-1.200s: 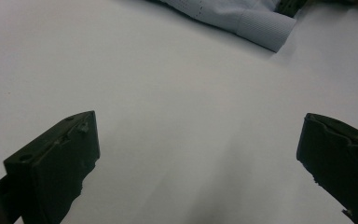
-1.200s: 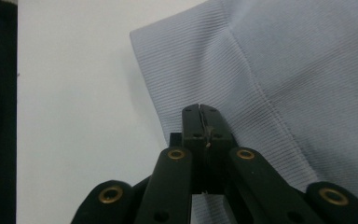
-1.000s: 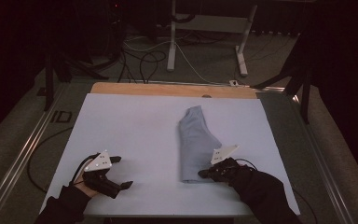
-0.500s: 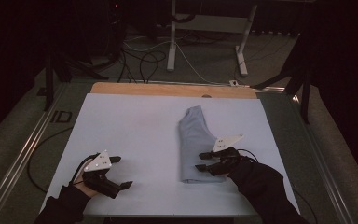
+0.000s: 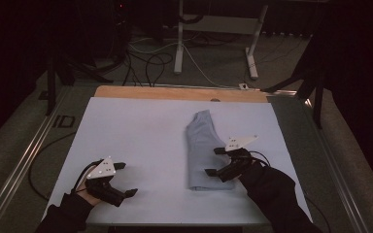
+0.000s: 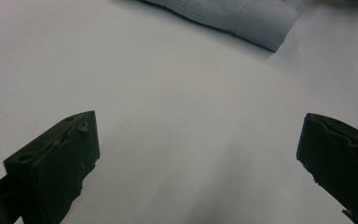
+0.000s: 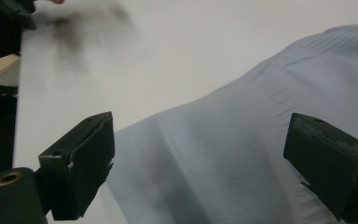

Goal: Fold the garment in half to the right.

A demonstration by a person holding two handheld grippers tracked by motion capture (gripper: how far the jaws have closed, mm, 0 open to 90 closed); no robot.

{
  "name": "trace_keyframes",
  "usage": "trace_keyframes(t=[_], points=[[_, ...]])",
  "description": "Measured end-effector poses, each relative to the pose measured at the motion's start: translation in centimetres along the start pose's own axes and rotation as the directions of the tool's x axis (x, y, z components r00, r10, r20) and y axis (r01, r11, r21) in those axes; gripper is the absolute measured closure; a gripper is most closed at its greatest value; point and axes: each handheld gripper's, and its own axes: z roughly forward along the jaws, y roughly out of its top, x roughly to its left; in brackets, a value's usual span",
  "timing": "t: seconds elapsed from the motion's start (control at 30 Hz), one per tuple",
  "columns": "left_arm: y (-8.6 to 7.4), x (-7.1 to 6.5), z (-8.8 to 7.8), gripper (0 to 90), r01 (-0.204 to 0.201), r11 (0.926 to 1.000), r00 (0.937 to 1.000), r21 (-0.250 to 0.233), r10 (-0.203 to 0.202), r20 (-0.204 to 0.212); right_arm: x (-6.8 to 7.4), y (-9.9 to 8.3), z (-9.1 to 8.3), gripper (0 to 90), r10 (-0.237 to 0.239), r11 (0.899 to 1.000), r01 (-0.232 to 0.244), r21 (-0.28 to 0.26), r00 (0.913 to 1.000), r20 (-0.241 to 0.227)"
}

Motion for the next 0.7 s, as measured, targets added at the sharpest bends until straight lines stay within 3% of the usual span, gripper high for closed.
trace_keyframes(t=[0.3,0.7], points=[[0.1,0.0,-0.1,0.5,0.0,1.0,1.0,-0.006,0.0,0.002,-0.3,0.0,-1.2,8.7,-0.003,1.0,0.004,-0.016,0.9981,0.061],[0.1,-0.1,-0.2,0.5,-0.005,0.9999,1.0,-0.009,0.005,0.0,-0.8,-2.3,-3.3,8.8,0.029,0.999,-0.023,-0.041,0.9867,0.16]])
